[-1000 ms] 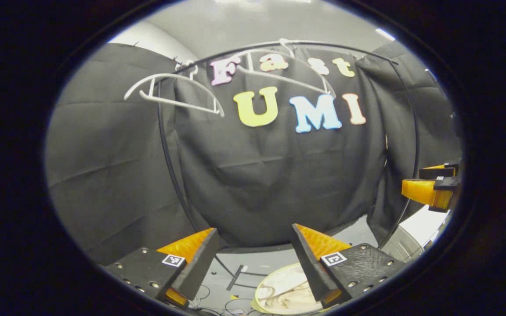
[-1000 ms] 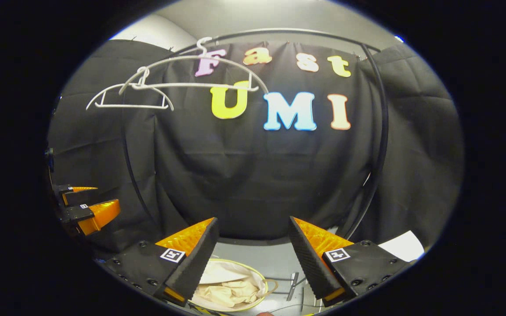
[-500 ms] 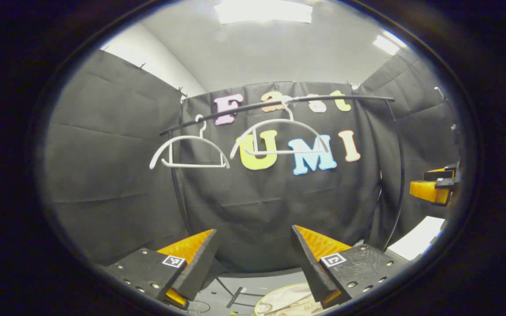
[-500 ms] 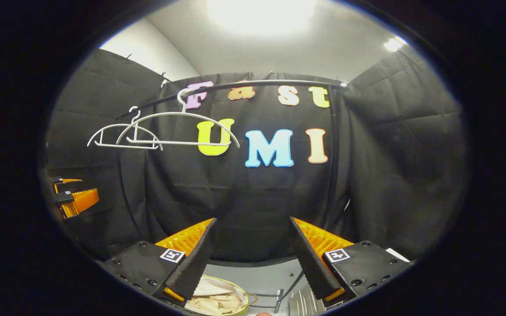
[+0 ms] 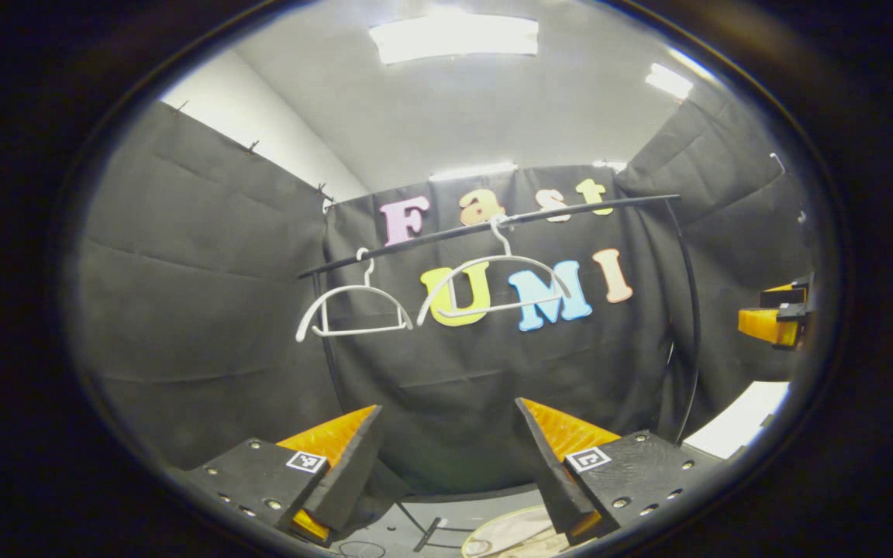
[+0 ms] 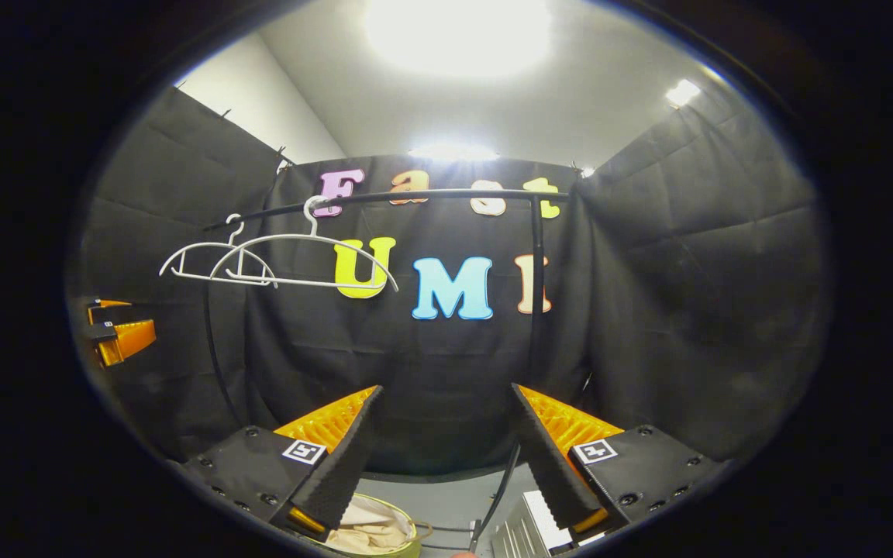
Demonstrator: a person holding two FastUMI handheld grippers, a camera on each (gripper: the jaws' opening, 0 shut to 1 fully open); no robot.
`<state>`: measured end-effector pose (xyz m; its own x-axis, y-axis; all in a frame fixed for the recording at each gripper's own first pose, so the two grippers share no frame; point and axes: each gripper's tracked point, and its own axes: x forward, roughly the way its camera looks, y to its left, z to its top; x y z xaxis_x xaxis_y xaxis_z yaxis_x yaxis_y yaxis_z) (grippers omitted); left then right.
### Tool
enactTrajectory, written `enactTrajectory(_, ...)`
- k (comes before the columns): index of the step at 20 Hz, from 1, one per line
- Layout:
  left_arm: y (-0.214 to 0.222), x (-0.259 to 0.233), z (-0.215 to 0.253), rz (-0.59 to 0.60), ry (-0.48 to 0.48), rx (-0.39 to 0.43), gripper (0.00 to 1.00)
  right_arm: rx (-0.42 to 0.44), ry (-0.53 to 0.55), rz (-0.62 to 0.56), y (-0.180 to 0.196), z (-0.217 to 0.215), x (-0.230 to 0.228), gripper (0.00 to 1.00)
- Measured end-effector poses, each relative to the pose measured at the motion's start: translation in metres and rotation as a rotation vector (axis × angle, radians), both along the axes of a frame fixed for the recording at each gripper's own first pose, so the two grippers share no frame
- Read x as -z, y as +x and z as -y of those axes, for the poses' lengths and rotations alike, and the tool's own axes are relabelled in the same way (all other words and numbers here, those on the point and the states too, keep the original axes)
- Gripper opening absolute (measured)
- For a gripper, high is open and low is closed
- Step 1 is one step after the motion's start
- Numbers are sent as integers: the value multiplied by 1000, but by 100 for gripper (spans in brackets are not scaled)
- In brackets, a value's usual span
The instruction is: Grasp the clothes on the hanger with both hands and then place them into the laundry hamper below.
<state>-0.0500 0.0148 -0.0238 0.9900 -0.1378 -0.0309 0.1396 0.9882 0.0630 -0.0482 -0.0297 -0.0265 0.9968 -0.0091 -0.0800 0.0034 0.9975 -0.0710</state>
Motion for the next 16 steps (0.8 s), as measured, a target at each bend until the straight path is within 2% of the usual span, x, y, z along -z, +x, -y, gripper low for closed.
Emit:
enactTrajectory(1,-5,-1,0,3,1,-1,96,3,0,3,-4,1,-1,97)
enactTrajectory(6,-28,-9,-4,24,2,-15,96,10,11,35,-23,4,-12,100)
enactTrajectory(14,-39,-21,-10,51,-2,-44,96,12,7,46,-33,7,-14,100)
enactTrajectory(16,-42,-24,-11,56,-7,-49,96,17,10,43,-34,9,-14,97)
